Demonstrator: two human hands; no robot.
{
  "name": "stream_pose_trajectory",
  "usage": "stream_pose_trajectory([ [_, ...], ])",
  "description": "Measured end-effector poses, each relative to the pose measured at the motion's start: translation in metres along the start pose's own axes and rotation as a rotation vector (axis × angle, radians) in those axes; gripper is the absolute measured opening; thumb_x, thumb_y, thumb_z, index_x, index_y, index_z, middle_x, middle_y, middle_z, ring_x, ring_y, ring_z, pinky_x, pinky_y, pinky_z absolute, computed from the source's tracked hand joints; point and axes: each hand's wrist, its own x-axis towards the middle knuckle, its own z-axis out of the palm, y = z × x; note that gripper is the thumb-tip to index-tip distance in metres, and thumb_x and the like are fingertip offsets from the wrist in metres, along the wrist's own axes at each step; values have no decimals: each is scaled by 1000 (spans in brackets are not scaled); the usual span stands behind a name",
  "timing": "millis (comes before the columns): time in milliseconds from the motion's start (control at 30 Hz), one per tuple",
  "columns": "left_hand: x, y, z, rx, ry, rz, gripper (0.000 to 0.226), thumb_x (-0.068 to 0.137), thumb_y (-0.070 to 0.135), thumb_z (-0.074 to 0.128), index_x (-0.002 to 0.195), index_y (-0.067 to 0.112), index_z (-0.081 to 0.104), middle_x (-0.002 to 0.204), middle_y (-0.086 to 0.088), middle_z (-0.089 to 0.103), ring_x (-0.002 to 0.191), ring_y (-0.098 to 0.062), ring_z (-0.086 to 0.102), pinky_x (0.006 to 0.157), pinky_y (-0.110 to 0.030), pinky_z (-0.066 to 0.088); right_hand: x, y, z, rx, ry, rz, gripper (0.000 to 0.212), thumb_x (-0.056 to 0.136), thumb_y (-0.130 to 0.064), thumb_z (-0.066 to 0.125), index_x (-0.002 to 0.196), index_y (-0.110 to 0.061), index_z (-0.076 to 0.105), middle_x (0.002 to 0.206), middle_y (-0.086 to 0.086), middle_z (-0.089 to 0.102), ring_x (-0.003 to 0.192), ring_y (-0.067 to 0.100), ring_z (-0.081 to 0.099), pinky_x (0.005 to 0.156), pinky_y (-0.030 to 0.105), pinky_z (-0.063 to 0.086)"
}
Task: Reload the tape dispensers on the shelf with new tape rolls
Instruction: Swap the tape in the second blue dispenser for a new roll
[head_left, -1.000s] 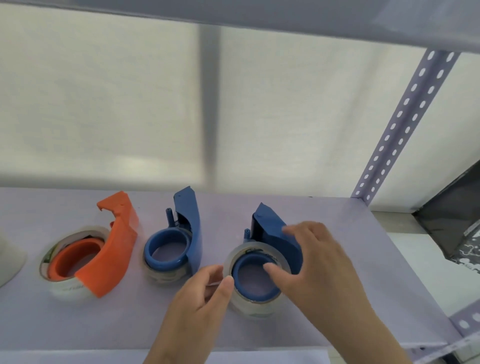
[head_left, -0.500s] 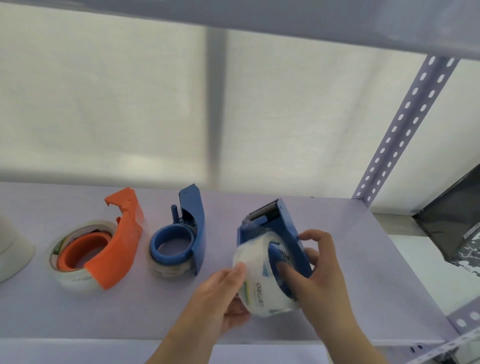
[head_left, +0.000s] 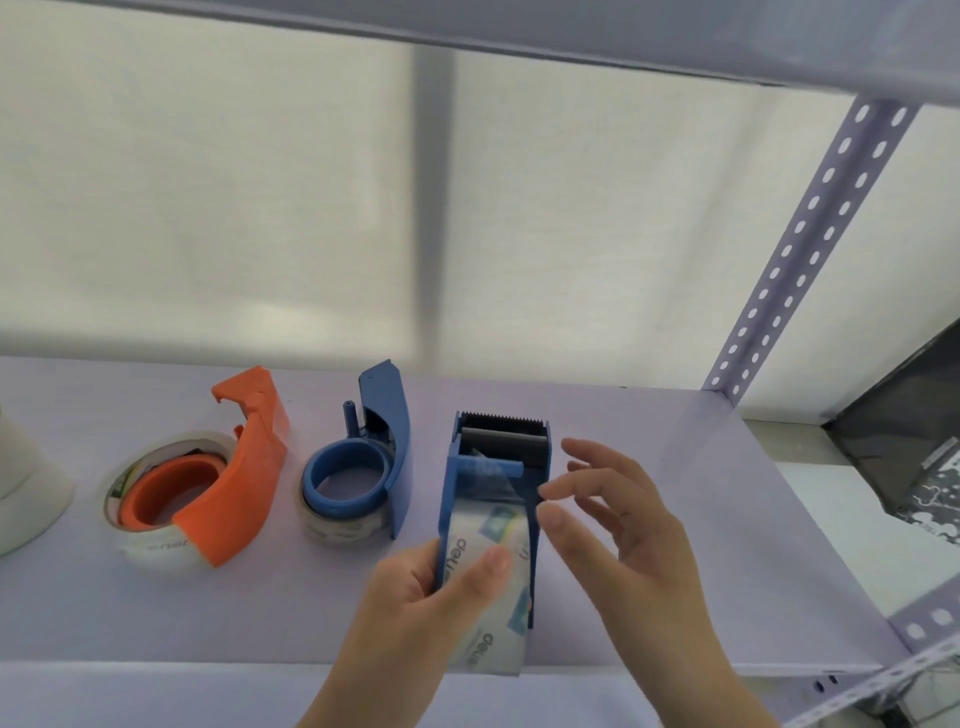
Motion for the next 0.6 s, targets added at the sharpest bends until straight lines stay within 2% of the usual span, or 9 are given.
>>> stream_pose_trajectory([
  [67, -2, -1, 4, 61, 16, 17, 26, 64, 36, 71, 83, 18, 77, 83, -17, 76, 80, -34, 72, 79, -50, 56, 2, -5, 5, -129, -15, -7, 33, 58, -60, 65, 79, -36, 71, 123, -33, 52, 121, -9, 47, 91, 9, 39],
  [133, -4, -2, 6, 96, 35, 22, 36, 67, 45, 76, 82, 12, 75, 82, -16, 76, 83, -37, 71, 80, -51, 56, 6, -6, 9, -230, 5, -6, 33, 56, -62, 68, 75, -35, 70, 127, -32, 49, 122, -10, 43, 91, 10, 36],
  [267, -6, -4, 8, 124, 50, 26, 44, 50, 46, 69, 80, 14, 72, 78, -10, 77, 78, -30, 72, 68, -36, 60, 12, -6, 13, -249, 56, 27, 12, 68, -37, 78, 63, -30, 70, 125, -30, 51, 122, -6, 43, 95, 20, 35],
  [367, -6, -8, 8, 128, 70, 28, 40, 52, 47, 72, 77, 16, 73, 77, -9, 77, 75, -27, 73, 68, -37, 60, 15, -4, 14, -214, 55, 54, 17, 73, -24, 77, 58, -24, 69, 122, -30, 53, 118, -8, 46, 94, 21, 38],
  [433, -5, -8, 9, 118, 78, 31, 33, 58, 45, 76, 76, 17, 74, 77, -10, 77, 74, -28, 73, 68, -40, 61, 19, -1, 15, -144, 36, 123, 17, 73, -19, 76, 57, -18, 70, 121, -25, 56, 117, -1, 52, 95, 24, 42],
  [533, -4, -8, 11, 100, 93, 22, 34, 51, 43, 70, 75, 19, 72, 73, -5, 77, 70, -24, 74, 61, -32, 61, 26, 2, 16, -41, 14, 211, 15, 70, -14, 74, 56, -15, 69, 120, -19, 59, 109, 10, 60, 91, 35, 51],
  [600, -2, -8, 11, 92, 104, 3, 40, 46, 47, 67, 75, 20, 71, 72, -2, 77, 70, -24, 73, 61, -31, 60, 30, 1, 15, -44, 9, 232, 21, 71, -9, 73, 52, -15, 66, 118, -15, 61, 106, 10, 61, 83, 28, 52],
])
